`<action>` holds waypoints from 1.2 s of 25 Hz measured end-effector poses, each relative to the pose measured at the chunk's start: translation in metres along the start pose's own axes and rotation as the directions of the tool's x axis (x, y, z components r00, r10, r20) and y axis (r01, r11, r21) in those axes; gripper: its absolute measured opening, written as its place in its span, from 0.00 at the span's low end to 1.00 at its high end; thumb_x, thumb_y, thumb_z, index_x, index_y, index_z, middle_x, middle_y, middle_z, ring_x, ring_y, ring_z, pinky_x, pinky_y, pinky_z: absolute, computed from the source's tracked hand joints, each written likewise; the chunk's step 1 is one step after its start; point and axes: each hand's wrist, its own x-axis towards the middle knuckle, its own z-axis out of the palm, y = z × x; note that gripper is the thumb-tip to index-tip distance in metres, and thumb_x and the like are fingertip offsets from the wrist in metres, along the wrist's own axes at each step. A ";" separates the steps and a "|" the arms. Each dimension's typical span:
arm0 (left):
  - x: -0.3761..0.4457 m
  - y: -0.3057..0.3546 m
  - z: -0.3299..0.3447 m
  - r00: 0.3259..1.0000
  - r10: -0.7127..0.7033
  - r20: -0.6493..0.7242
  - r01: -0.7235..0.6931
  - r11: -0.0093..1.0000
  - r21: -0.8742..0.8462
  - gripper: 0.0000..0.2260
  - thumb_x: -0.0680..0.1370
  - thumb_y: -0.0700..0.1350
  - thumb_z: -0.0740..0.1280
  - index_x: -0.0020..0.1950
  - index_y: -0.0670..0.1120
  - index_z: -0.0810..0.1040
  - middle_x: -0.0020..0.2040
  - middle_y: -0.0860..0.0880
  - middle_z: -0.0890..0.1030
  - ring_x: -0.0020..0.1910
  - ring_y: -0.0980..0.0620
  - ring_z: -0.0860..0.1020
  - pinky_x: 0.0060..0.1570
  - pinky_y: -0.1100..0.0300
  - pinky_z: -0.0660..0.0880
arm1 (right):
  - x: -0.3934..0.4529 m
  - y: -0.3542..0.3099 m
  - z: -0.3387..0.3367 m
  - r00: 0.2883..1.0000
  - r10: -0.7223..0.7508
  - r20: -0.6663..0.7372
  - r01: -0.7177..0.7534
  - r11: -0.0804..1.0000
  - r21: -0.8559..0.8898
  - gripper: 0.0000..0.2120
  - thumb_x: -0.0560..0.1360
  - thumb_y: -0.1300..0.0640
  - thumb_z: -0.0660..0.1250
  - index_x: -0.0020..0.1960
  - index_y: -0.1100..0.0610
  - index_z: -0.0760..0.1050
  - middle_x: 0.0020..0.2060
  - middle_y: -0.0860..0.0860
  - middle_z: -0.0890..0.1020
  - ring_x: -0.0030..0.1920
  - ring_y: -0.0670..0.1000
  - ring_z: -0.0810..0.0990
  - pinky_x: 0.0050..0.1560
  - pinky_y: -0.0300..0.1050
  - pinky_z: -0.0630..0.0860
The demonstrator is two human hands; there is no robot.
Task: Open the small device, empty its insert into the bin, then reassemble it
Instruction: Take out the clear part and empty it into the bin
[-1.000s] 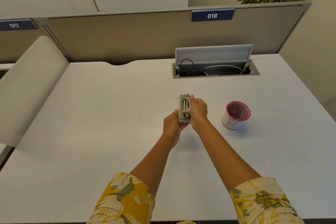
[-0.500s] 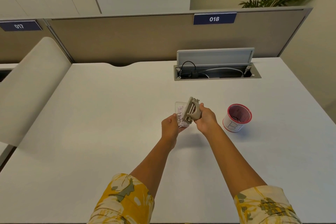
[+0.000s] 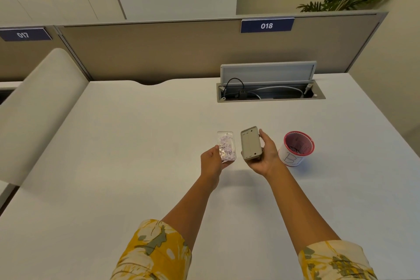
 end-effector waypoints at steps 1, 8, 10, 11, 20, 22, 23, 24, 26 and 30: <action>0.001 -0.001 -0.002 1.000 -0.001 -0.012 0.001 1.000 0.006 0.13 0.85 0.42 0.56 0.61 0.41 0.79 0.53 0.42 0.84 0.49 0.44 0.84 0.41 0.59 0.83 | 0.001 -0.001 -0.004 1.000 -0.004 -0.003 0.004 1.000 -0.018 0.24 0.72 0.37 0.66 0.52 0.57 0.80 0.40 0.59 0.82 0.40 0.56 0.78 0.35 0.44 0.80; 0.004 -0.005 -0.013 0.999 -0.012 -0.053 0.012 1.000 -0.004 0.15 0.85 0.42 0.55 0.62 0.39 0.78 0.56 0.38 0.83 0.47 0.44 0.84 0.42 0.57 0.83 | 0.015 0.010 -0.026 0.986 -0.014 -0.168 -0.051 0.926 -0.374 0.12 0.74 0.52 0.69 0.53 0.57 0.73 0.44 0.57 0.75 0.41 0.54 0.74 0.35 0.47 0.74; 0.003 -0.006 -0.013 0.999 -0.011 -0.045 0.011 1.000 -0.006 0.15 0.85 0.42 0.55 0.62 0.38 0.78 0.56 0.38 0.83 0.48 0.43 0.83 0.42 0.57 0.84 | 0.022 0.018 -0.030 0.977 -0.022 -0.213 -0.067 0.914 -0.400 0.11 0.77 0.55 0.64 0.57 0.59 0.69 0.44 0.57 0.74 0.42 0.54 0.73 0.38 0.48 0.74; 0.003 -0.007 -0.013 0.999 -0.011 -0.040 0.010 1.000 -0.004 0.15 0.85 0.42 0.55 0.61 0.38 0.78 0.56 0.37 0.83 0.48 0.42 0.83 0.42 0.57 0.84 | 0.024 0.021 -0.032 0.972 -0.039 -0.231 -0.069 0.896 -0.440 0.12 0.79 0.55 0.61 0.60 0.59 0.68 0.45 0.58 0.74 0.43 0.55 0.73 0.40 0.48 0.74; 0.007 -0.008 -0.020 0.999 -0.033 0.042 0.028 0.992 0.122 0.15 0.85 0.42 0.55 0.60 0.36 0.78 0.56 0.35 0.82 0.53 0.38 0.83 0.51 0.49 0.82 | 0.035 0.036 -0.044 0.883 -0.393 -0.255 -0.025 0.504 -0.864 0.18 0.72 0.56 0.73 0.57 0.66 0.78 0.53 0.62 0.83 0.51 0.62 0.83 0.50 0.56 0.82; 0.007 -0.008 -0.021 0.996 -0.032 0.085 0.017 0.984 0.176 0.16 0.85 0.42 0.56 0.60 0.35 0.79 0.56 0.35 0.83 0.53 0.38 0.83 0.51 0.48 0.83 | 0.036 0.037 -0.045 0.861 -0.432 -0.269 -0.039 0.471 -0.881 0.19 0.70 0.56 0.76 0.55 0.67 0.79 0.52 0.62 0.83 0.49 0.61 0.84 0.49 0.56 0.83; 0.007 -0.007 -0.021 0.994 -0.032 0.105 0.011 0.981 0.193 0.16 0.85 0.42 0.56 0.60 0.35 0.79 0.56 0.35 0.83 0.52 0.39 0.83 0.49 0.49 0.83 | 0.036 0.037 -0.045 0.855 -0.441 -0.275 -0.044 0.465 -0.884 0.20 0.69 0.55 0.76 0.55 0.67 0.79 0.51 0.62 0.84 0.49 0.61 0.84 0.49 0.55 0.83; 0.007 -0.006 -0.021 0.992 -0.033 0.125 0.007 0.979 0.204 0.15 0.85 0.42 0.56 0.59 0.35 0.79 0.55 0.35 0.83 0.51 0.41 0.84 0.47 0.51 0.83 | 0.035 0.038 -0.046 0.850 -0.448 -0.277 -0.054 0.449 -0.892 0.20 0.69 0.54 0.76 0.54 0.67 0.79 0.51 0.61 0.84 0.50 0.60 0.84 0.49 0.53 0.82; 0.007 -0.003 -0.020 0.983 -0.039 0.179 -0.003 0.974 0.226 0.15 0.85 0.42 0.57 0.58 0.36 0.80 0.53 0.36 0.83 0.48 0.43 0.84 0.45 0.52 0.84 | 0.032 0.039 -0.048 0.848 -0.451 -0.277 -0.094 0.387 -0.917 0.21 0.69 0.50 0.76 0.53 0.66 0.80 0.50 0.60 0.84 0.49 0.58 0.83 0.45 0.47 0.80; 0.009 0.002 -0.020 0.955 -0.076 0.288 -0.013 0.956 0.294 0.16 0.84 0.43 0.58 0.61 0.33 0.79 0.51 0.37 0.84 0.45 0.46 0.84 0.45 0.51 0.84 | 0.029 0.029 -0.050 0.845 -0.451 -0.287 -0.118 0.366 -0.923 0.21 0.73 0.45 0.70 0.50 0.64 0.80 0.48 0.59 0.85 0.47 0.57 0.81 0.41 0.45 0.74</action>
